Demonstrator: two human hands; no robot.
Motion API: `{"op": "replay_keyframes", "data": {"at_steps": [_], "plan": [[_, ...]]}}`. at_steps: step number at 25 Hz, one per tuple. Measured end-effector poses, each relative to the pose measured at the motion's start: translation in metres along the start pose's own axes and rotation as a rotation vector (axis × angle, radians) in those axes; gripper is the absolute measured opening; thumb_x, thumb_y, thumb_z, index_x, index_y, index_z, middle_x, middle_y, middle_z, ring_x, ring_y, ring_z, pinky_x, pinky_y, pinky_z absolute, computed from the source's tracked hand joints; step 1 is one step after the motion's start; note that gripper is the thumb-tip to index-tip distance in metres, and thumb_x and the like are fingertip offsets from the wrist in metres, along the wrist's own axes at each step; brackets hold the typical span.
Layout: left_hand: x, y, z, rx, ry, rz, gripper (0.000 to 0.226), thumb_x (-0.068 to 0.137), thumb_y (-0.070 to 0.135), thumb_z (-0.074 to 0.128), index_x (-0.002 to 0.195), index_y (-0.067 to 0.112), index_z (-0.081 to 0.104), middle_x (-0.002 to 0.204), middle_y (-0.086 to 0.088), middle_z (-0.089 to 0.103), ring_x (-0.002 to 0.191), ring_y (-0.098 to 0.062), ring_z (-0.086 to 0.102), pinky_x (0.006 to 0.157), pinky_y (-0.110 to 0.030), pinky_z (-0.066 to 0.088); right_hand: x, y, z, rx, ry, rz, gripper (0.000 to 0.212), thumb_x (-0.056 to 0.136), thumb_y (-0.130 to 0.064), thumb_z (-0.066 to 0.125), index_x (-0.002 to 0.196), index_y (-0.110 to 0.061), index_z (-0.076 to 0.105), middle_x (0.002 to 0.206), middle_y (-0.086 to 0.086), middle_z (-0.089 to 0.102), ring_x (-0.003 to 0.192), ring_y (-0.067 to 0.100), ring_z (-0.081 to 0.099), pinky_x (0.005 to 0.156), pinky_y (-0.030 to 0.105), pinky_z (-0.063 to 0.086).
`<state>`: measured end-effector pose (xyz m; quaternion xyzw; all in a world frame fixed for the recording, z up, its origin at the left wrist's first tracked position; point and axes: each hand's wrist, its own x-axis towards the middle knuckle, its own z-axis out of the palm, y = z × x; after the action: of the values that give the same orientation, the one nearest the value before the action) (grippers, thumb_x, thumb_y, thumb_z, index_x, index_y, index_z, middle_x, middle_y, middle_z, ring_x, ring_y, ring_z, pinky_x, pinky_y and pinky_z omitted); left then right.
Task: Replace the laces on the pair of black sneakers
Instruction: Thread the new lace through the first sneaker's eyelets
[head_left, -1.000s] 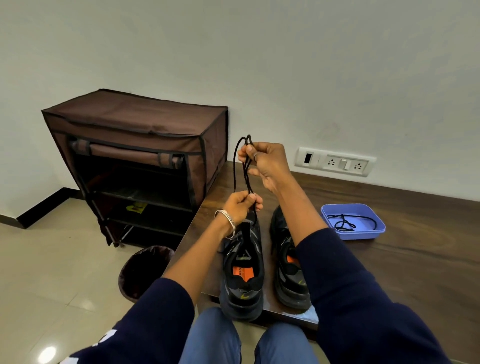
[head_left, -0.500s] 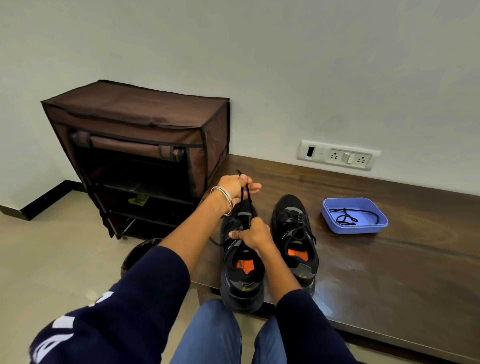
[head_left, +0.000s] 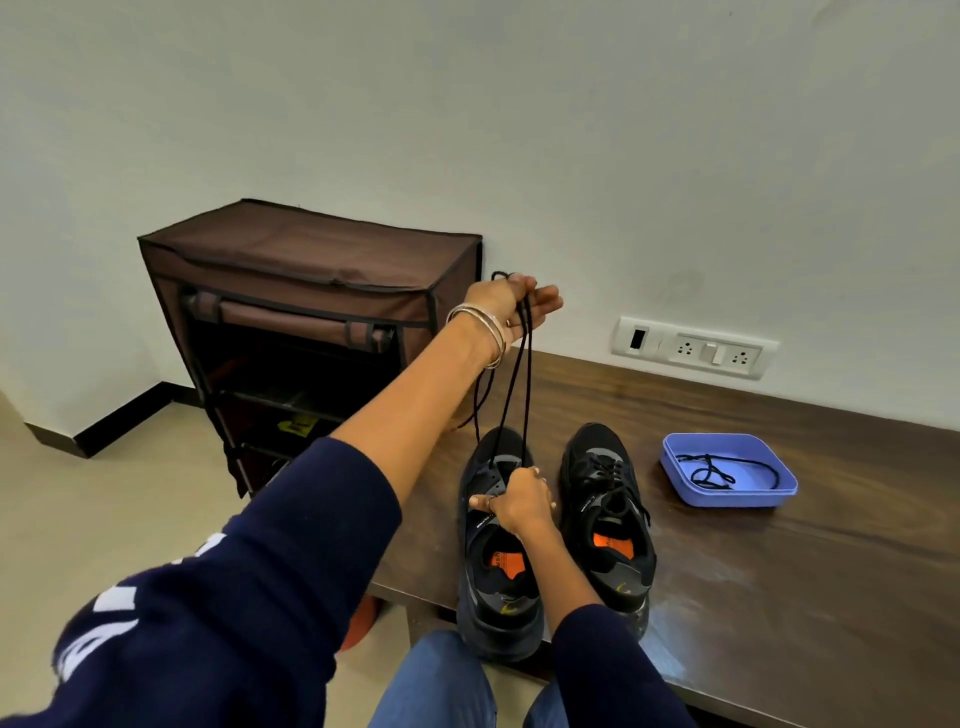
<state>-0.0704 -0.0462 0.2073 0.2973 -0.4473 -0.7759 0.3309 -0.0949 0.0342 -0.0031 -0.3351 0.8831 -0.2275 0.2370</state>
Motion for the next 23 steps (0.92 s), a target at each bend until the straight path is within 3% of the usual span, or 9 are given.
{"op": "replay_keyframes", "data": {"at_steps": [4,6,10,12,14,17,19,21,23], "plan": [[0.007,-0.001,-0.010,-0.031,0.025,0.018,0.031,0.104,0.010,0.033,0.081,0.009,0.053,0.059,-0.004,0.069,0.055,-0.016,0.069,0.070,-0.029,0.051,0.004,0.002,0.001,0.069,-0.005,0.007,0.103,0.068,-0.059,0.079,0.140,0.002,0.036,0.141,0.018,0.045,0.126,0.037,0.046,0.102,0.049,0.044],[0.007,0.000,-0.013,0.074,0.014,0.022,0.030,0.104,0.013,0.034,0.086,0.008,0.057,0.069,-0.005,0.071,0.064,-0.018,0.070,0.075,-0.031,0.052,0.004,0.005,-0.004,0.260,0.034,0.008,0.106,0.060,-0.064,0.080,0.140,-0.010,0.038,0.138,0.011,0.051,0.125,0.034,0.050,0.099,0.053,0.046],[0.014,0.008,-0.026,0.350,-0.072,0.040,0.032,0.104,0.021,0.036,0.093,0.010,0.064,0.089,-0.004,0.073,0.086,-0.024,0.070,0.087,-0.039,0.051,-0.001,-0.018,-0.054,0.708,0.201,-0.182,0.051,0.079,-0.036,0.079,0.123,-0.018,0.061,0.122,0.000,0.064,0.117,0.020,0.058,0.101,0.041,0.047],[0.021,0.009,-0.034,0.469,-0.053,0.054,0.030,0.103,0.022,0.039,0.093,0.012,0.066,0.091,-0.002,0.074,0.085,-0.021,0.069,0.082,-0.038,0.051,-0.005,-0.035,-0.088,0.852,0.090,-0.283,0.021,0.083,-0.023,0.075,0.100,-0.013,0.068,0.096,0.003,0.071,0.094,0.017,0.067,0.085,0.027,0.052],[0.028,0.005,-0.044,0.589,0.051,0.049,0.022,0.101,0.014,0.043,0.106,0.003,0.061,0.103,-0.010,0.069,0.083,-0.022,0.067,0.070,-0.034,0.051,-0.011,-0.042,-0.112,0.928,0.020,-0.344,0.012,0.087,-0.016,0.071,0.097,-0.009,0.069,0.082,0.001,0.069,0.074,0.010,0.065,0.068,0.016,0.049],[0.024,-0.006,-0.067,1.391,0.195,-0.095,0.047,0.098,0.026,0.051,0.132,-0.005,0.044,0.130,-0.020,0.053,0.116,-0.037,0.055,0.091,-0.040,0.047,-0.015,-0.038,-0.130,0.914,0.036,-0.401,0.019,0.090,-0.016,0.068,0.104,-0.003,0.069,0.082,0.002,0.067,0.070,0.006,0.062,0.065,0.010,0.049],[0.015,-0.017,-0.073,1.663,0.063,0.038,0.063,0.092,0.032,0.060,0.143,0.004,0.035,0.144,-0.017,0.041,0.130,-0.035,0.043,0.107,-0.042,0.038,-0.016,-0.035,-0.132,0.792,0.038,-0.462,0.016,0.091,-0.013,0.066,0.101,-0.001,0.070,0.082,0.004,0.068,0.072,0.005,0.062,0.075,0.018,0.051],[0.011,-0.031,-0.071,1.507,-0.303,0.303,0.060,0.089,0.019,0.064,0.144,0.014,0.040,0.146,-0.009,0.043,0.133,-0.025,0.041,0.112,-0.034,0.032,-0.018,-0.033,-0.131,0.684,0.022,-0.535,0.011,0.093,-0.008,0.062,0.094,-0.001,0.070,0.080,0.002,0.070,0.074,0.004,0.062,0.077,0.018,0.051],[0.005,-0.044,-0.070,1.282,-0.477,0.374,0.030,0.094,0.008,0.056,0.123,0.008,0.062,0.117,-0.011,0.066,0.110,-0.020,0.060,0.103,-0.033,0.044,-0.018,-0.028,-0.130,0.712,0.106,-0.527,0.014,0.095,-0.006,0.058,0.090,-0.001,0.070,0.077,0.003,0.070,0.072,0.006,0.063,0.074,0.018,0.052]]}}
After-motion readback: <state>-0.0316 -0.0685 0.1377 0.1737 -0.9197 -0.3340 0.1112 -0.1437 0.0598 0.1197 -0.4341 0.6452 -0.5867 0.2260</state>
